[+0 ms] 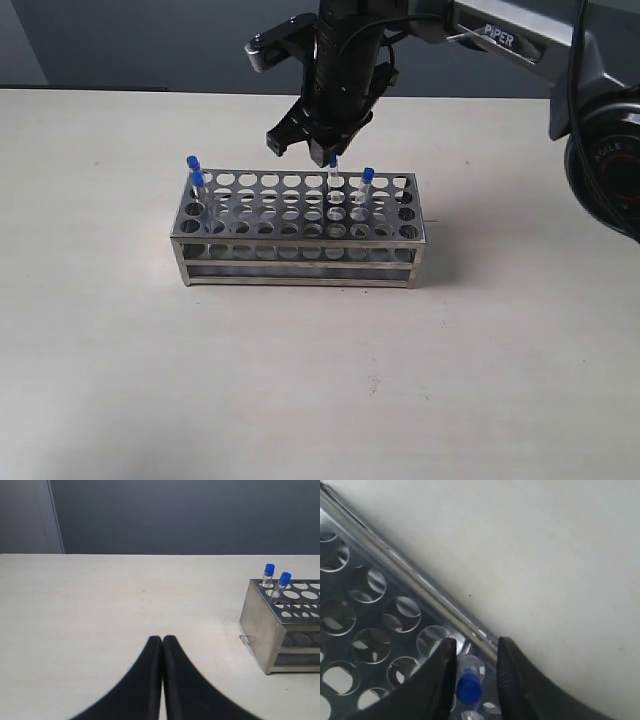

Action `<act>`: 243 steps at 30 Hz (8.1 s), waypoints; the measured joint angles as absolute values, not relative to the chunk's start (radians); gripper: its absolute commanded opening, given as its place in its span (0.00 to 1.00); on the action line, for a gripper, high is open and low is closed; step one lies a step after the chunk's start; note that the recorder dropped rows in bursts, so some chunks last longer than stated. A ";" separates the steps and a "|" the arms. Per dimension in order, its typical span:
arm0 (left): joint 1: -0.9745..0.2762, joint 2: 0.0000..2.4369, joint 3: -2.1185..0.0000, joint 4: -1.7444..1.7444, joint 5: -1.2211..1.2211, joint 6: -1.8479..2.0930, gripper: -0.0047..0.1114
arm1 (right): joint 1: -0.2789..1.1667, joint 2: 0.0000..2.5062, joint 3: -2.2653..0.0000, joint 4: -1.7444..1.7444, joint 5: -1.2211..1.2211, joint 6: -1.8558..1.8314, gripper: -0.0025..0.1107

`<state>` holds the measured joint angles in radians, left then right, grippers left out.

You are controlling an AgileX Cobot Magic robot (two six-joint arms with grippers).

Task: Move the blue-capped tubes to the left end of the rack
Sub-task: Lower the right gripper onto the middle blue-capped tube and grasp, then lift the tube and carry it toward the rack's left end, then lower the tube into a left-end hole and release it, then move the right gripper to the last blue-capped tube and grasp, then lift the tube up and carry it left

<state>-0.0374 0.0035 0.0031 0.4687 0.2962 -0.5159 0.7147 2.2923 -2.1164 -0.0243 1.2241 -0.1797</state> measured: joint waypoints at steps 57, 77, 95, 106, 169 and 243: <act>-0.037 0.004 0.003 0.469 0.296 -0.516 0.05 | 0.941 2.212 -2.114 0.146 1.075 -0.405 0.02; -0.037 0.004 0.003 0.469 0.296 -0.516 0.05 | 0.941 2.295 -2.116 0.166 1.000 -0.414 0.02; -0.037 0.004 0.003 0.469 0.296 -0.516 0.05 | 0.941 2.359 -2.116 0.166 0.926 -0.360 0.38; -0.037 0.004 0.003 0.469 0.296 -0.516 0.05 | 0.941 2.305 -2.116 0.142 1.008 -0.282 0.40; -0.037 0.004 0.003 0.469 0.296 -0.516 0.05 | 0.634 2.208 -1.904 0.024 1.206 -0.082 0.03; -0.037 0.004 0.003 0.469 0.296 -0.516 0.05 | 0.633 1.968 -1.827 0.047 1.208 -0.204 0.01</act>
